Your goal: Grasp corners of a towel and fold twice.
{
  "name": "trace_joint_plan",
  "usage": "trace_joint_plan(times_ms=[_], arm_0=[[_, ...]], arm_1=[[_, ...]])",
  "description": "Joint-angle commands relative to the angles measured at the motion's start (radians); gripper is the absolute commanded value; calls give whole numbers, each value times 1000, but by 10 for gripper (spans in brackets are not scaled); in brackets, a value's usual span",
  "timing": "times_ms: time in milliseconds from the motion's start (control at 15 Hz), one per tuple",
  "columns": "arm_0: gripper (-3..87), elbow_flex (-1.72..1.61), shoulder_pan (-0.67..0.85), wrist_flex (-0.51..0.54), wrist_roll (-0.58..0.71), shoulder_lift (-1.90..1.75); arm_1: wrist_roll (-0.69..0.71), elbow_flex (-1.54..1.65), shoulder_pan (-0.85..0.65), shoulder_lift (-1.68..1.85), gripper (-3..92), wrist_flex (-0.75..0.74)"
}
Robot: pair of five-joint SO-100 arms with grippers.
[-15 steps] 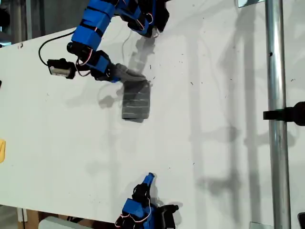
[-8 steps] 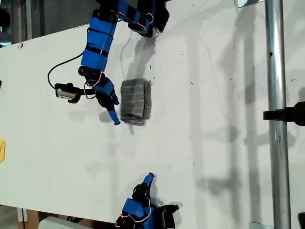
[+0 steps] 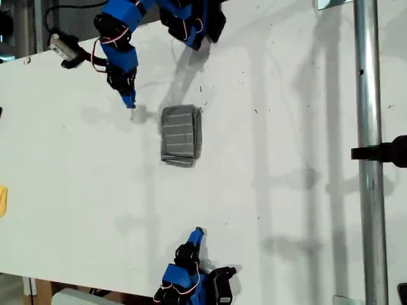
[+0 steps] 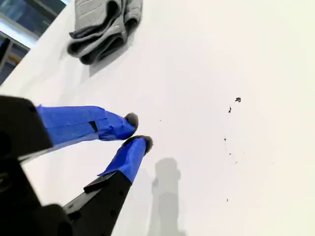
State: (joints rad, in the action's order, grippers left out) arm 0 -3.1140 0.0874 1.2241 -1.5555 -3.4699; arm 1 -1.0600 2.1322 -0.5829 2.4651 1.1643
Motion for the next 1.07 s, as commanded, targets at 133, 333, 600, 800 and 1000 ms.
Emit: trace_joint_plan(times_ms=[133, 333, 600, 800, 1000], arm_0=[[51, -6, 40, 69, 195, -8], [47, -6, 21, 71, 571, -6], [42, -6, 26, 71, 572, -6], [37, -6, 26, 71, 572, -6], [37, -6, 26, 71, 572, -6]], arm_1=[[-225, 666, 3, 741, -3, 160], [-537, 761, 64, 818, 150, 230], [-446, 762, 169, 819, 158, 252], [-446, 762, 207, 819, 158, 252], [-446, 762, 224, 819, 158, 252]])
